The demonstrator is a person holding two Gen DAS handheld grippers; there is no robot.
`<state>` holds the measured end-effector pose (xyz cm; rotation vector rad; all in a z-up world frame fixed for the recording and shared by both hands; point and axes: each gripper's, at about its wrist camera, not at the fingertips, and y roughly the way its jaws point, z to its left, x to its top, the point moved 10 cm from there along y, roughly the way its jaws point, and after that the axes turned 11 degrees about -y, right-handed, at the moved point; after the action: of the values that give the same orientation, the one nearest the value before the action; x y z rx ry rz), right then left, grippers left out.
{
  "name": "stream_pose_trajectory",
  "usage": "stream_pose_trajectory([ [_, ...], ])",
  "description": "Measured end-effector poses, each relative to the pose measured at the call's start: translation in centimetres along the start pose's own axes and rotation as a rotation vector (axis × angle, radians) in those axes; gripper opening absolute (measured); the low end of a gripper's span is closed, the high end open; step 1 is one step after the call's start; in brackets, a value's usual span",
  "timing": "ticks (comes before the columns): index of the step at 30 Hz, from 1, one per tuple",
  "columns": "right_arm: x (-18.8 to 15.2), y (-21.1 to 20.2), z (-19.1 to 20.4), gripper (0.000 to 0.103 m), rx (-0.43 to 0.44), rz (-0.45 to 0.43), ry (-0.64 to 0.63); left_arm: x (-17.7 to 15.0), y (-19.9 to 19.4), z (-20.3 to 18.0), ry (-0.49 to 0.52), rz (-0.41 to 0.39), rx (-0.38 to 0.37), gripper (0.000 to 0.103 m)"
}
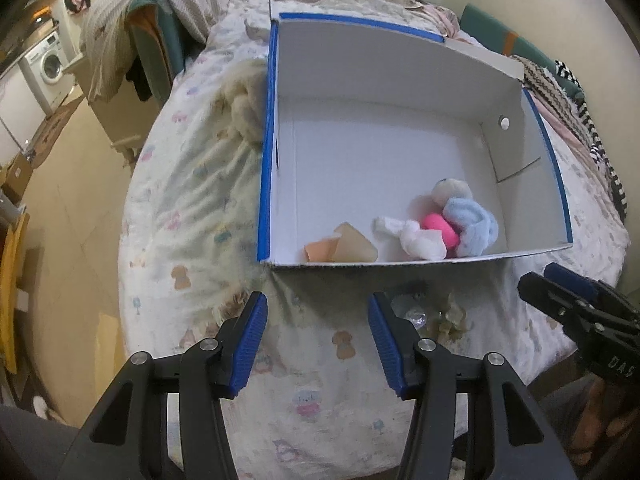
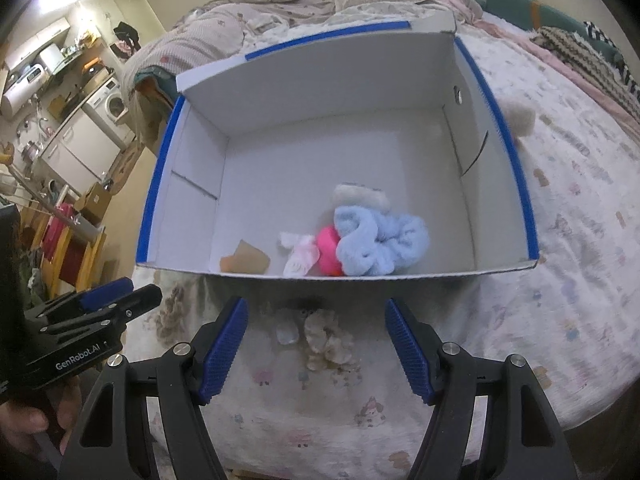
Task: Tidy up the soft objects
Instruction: 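Withdraw both grippers from the box back over the bed, then grasp the beige crumpled cloth with the right gripper while the left gripper grasps the clear plastic bag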
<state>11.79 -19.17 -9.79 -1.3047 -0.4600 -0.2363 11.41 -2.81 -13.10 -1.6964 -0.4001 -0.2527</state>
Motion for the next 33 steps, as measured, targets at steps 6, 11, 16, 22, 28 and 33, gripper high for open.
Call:
stream_pose_trajectory([
  [6, -0.8, 0.9, -0.5, 0.075, 0.021, 0.027, 0.029, -1.1, 0.9, 0.2, -0.036, 0.053, -0.014, 0.049],
  [11, -1.4, 1.9, -1.5, 0.075, 0.052, 0.053, 0.093, -1.1, 1.5, 0.0, -0.019, 0.044, 0.003, 0.049],
  [16, -2.2, 3.1, -2.9, 0.075, 0.095, 0.077, 0.182, -1.3, 2.6, 0.2, -0.008, 0.037, 0.012, 0.049],
  [22, -3.4, 5.0, -5.1, 0.075, 0.106, 0.118, 0.294, -1.5, 4.3, 1.8, -0.059, 0.069, 0.043, 0.049],
  [28, -3.9, 7.4, -3.0, 0.075, 0.168, 0.188, 0.262, -1.3, 5.1, 2.0, -0.080, 0.089, 0.037, 0.049],
  [33, -5.4, 10.2, -0.6, 0.073, 0.131, 0.293, 0.144, -1.5, 5.5, 1.3, -0.078, 0.103, 0.023, 0.049],
])
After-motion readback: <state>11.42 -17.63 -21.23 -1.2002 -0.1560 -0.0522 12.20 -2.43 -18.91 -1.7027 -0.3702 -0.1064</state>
